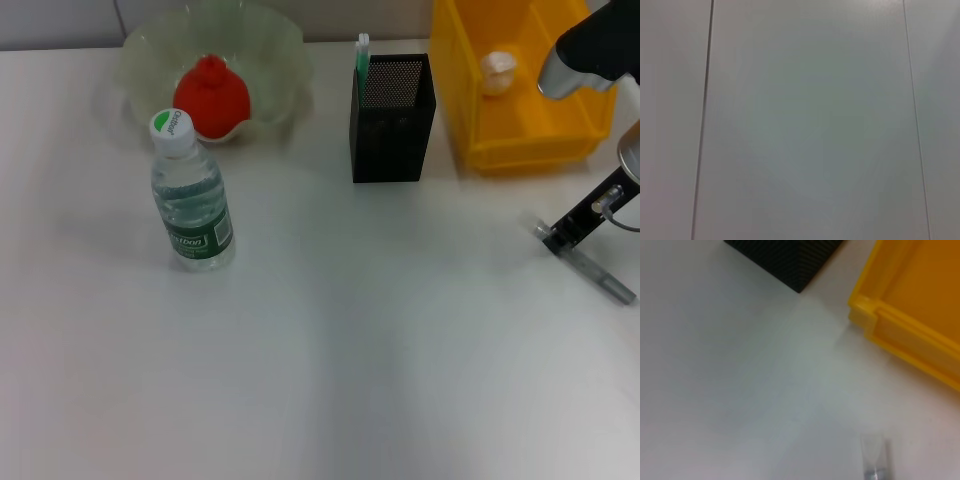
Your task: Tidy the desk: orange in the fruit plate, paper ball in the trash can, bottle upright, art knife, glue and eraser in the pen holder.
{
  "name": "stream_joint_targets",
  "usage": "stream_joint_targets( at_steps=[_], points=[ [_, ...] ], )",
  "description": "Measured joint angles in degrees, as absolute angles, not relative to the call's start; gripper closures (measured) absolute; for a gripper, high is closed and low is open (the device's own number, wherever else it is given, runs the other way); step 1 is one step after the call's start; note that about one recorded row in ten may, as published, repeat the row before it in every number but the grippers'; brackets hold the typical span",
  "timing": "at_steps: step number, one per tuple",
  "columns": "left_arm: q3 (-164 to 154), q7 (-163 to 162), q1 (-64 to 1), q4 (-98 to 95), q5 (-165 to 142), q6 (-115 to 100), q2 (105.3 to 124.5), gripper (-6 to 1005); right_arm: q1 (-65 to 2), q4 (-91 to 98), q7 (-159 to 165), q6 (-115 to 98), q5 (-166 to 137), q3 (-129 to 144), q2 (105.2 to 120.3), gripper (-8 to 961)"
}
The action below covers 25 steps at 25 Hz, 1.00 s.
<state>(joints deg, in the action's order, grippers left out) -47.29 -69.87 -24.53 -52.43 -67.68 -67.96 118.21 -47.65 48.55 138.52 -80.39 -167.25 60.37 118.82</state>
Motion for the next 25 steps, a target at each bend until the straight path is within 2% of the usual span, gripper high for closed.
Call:
stream_joint_targets(
  at_steps=[18, 25],
  points=[
    [-47.22, -69.87, -24.24, -52.74, -67.67, -68.24, 118.18, 336, -47.56, 48.26, 139.22, -80.69, -167.24, 60.39, 118.74, 809],
    [-47.11, -69.87, -24.16, -52.73, -67.68, -68.25, 118.06, 336, -45.42, 55.51, 134.70, -87.61, -159.68, 52.58, 117.87, 814]
  ],
)
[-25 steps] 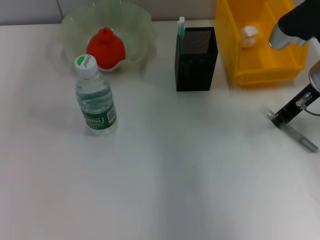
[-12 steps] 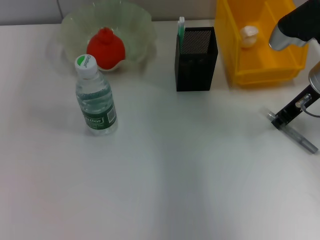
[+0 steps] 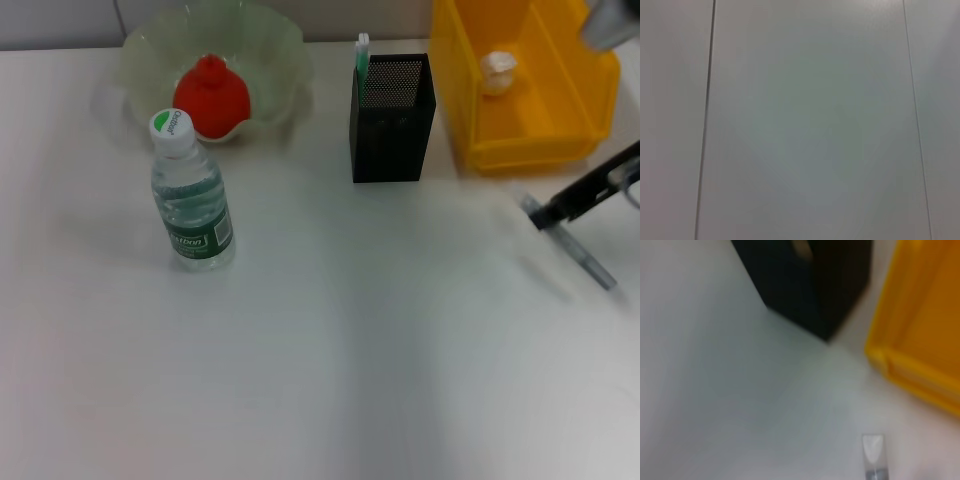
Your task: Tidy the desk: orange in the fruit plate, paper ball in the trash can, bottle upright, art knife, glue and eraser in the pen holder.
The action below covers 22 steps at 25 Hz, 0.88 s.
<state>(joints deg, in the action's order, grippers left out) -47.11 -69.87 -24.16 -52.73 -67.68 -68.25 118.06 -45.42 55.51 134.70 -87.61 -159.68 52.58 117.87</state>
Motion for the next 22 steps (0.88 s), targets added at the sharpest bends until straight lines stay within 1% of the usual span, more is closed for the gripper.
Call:
stream_joint_targets(
  at_steps=[1, 2, 4, 5, 6, 7, 9, 10, 11, 12, 13, 14, 16, 19, 21, 22],
  points=[
    [-47.05, -69.87, -24.11, -52.74, -67.68, -68.28, 118.02, 336, -44.24, 57.80, 132.48, -91.55, -153.86, 48.39, 116.71, 814],
    [-47.05, -69.87, -24.11, -52.74, -67.68, -68.28, 118.02, 336, -44.24, 57.80, 132.48, -91.55, -153.86, 48.39, 116.71, 814],
    [-46.69, -69.87, -24.01, -52.74, -67.66, -68.29, 117.97, 336, -43.11, 58.58, 130.85, -94.56, -147.97, 45.03, 115.04, 814],
    [-46.61, -69.87, -24.00, -52.73, -67.66, -68.29, 117.98, 336, -42.41, 58.26, 129.91, -95.88, -143.82, 43.42, 113.99, 814],
    [-46.34, -69.87, -23.99, -52.74, -67.64, -68.27, 117.97, 336, -40.89, 55.76, 127.89, -96.89, -135.27, 40.50, 111.70, 815],
    [-46.34, -69.87, -23.99, -52.74, -67.64, -68.27, 117.97, 336, -40.89, 55.76, 127.89, -96.89, -135.27, 40.50, 111.70, 815],
    [-46.19, -69.87, -23.99, -52.71, -67.63, -68.14, 117.96, 336, -39.87, 50.72, 124.81, -96.19, -126.35, 38.32, 109.87, 815],
    [-46.11, -69.83, -23.99, -52.69, -67.63, -68.10, 117.95, 336, -39.43, 47.09, 121.72, -95.05, -120.94, 36.79, 109.23, 815],
    [-45.99, -69.75, -24.00, -52.65, -67.62, -68.08, 117.96, 336, -39.07, 43.82, 118.18, -93.87, -115.87, 35.39, 108.96, 815],
    [-45.76, -69.57, -24.04, -52.59, -67.61, -68.11, 118.03, 336, -38.70, 40.97, 114.41, -92.90, -111.85, 34.28, 109.06, 815],
    [-45.58, -69.48, -24.05, -52.55, -67.60, -68.17, 118.11, 336, -38.05, 36.42, 105.59, -90.21, -103.49, 33.14, 110.39, 816],
    [-45.46, -69.41, -24.05, -52.51, -67.60, -68.24, 118.19, 336, -38.05, 36.42, 105.59, -90.21, -103.49, 33.14, 110.39, 816],
    [-45.24, -69.35, -23.99, -52.46, -67.49, -68.41, 118.31, 336, -37.83, 34.43, 97.64, -86.35, -98.28, 33.15, 112.89, 816],
    [-45.15, -69.06, -23.97, -52.17, -67.02, -68.47, 118.34, 336, -38.99, 34.58, 89.84, -79.78, -97.03, 34.23, 117.22, 816],
    [-45.11, -68.53, -23.98, -51.90, -66.83, -68.47, 118.35, 336, -40.13, 34.14, 85.35, -75.54, -96.78, 36.40, 118.80, 816],
    [-45.08, -68.09, -23.99, -51.71, -66.79, -68.48, 118.35, 336, -40.84, 33.48, 83.27, -73.45, -96.43, 37.74, 119.25, 817]
  ],
)
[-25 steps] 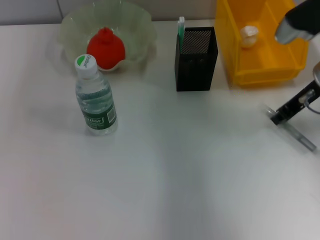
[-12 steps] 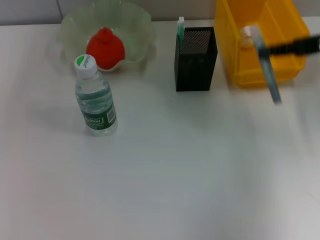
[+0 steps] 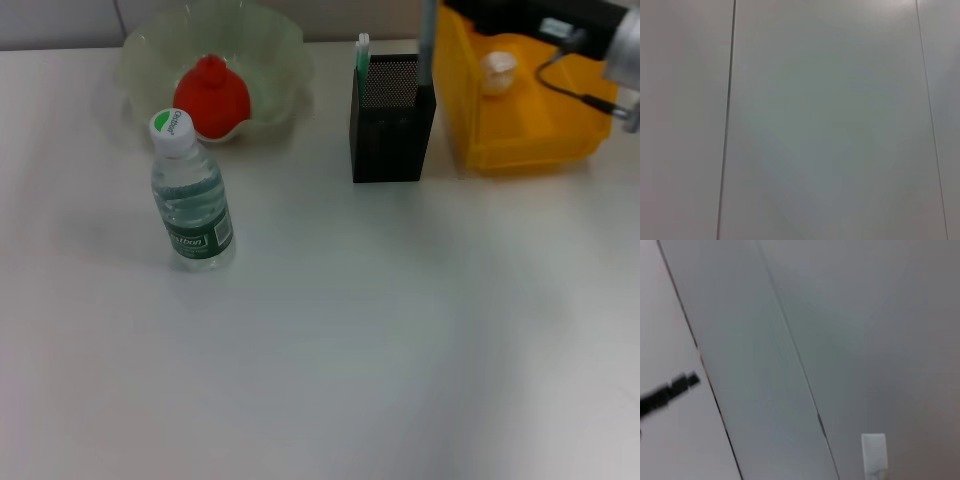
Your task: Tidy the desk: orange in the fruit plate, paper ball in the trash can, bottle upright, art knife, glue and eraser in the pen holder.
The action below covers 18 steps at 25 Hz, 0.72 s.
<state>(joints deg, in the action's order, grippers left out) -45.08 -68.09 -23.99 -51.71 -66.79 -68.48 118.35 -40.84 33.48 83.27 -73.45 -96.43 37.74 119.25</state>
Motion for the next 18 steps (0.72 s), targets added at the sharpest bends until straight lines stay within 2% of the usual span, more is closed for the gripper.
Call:
stream_joint_targets(
  at_steps=[8, 18],
  points=[
    [-44.81, -67.49, -22.92, -51.40, -66.59, -68.48, 118.28, 336, -46.32, 24.86, 71.36, -62.46, -93.88, 41.27, 119.32, 818],
    [-44.83, -68.16, -21.46, -51.41, -66.07, -69.95, 118.38, 336, -46.88, 23.67, 69.12, -59.53, -93.69, 41.31, 119.36, 819]
  ],
)
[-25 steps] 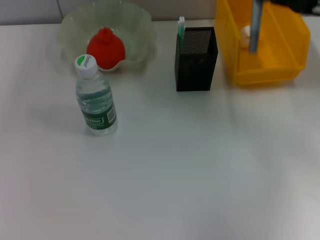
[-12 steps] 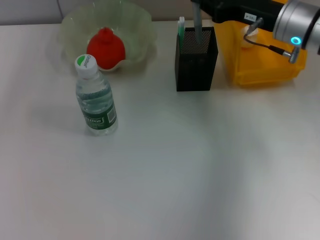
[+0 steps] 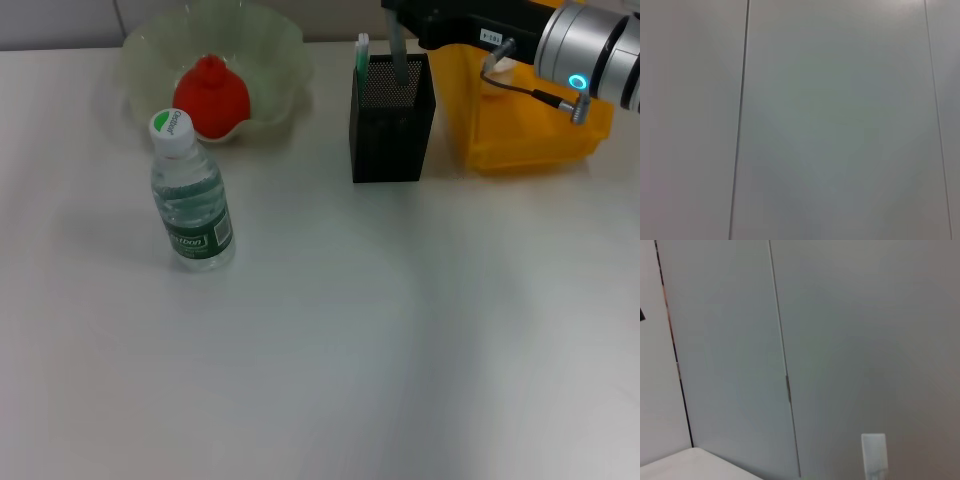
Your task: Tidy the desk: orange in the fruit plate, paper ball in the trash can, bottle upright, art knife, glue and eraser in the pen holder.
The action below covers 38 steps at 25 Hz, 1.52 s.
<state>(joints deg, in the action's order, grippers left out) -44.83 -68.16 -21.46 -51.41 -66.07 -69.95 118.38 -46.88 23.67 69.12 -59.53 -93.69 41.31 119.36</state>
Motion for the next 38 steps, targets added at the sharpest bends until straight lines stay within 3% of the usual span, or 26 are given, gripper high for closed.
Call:
stream_joint_targets(
  at_steps=[8, 14, 17, 25, 33, 38],
  points=[
    [-45.06, -68.90, -21.25, -50.79, -66.07, -71.21, 118.43, 336, -46.64, 22.42, 68.01, -59.15, -93.68, 41.31, 119.55, 818],
    [-44.87, -69.07, -21.18, -50.07, -66.09, -71.29, 118.35, 336, -46.31, 22.28, 68.01, -59.29, -93.68, 41.38, 119.58, 685],
    [-44.84, -69.08, -21.18, -50.04, -66.15, -71.25, 118.33, 336, -46.15, 22.26, 68.39, -59.50, -93.68, 42.24, 119.60, 528],
    [-44.93, -72.22, -20.91, -50.00, -66.70, -71.39, 117.46, 336, -45.49, 22.43, 69.52, -63.05, -93.27, 42.33, 119.58, 523],
    [-46.12, -86.46, -21.83, -49.02, -72.75, -74.86, 109.47, 336, -41.78, 37.05, 88.07, -81.92, -92.70, 46.69, 118.87, 517],
    [-46.09, -90.95, -23.89, -48.96, -82.20, -78.25, 107.84, 336, -40.73, 44.69, 95.76, -86.62, -92.73, 53.98, 118.25, 449]
  ],
)
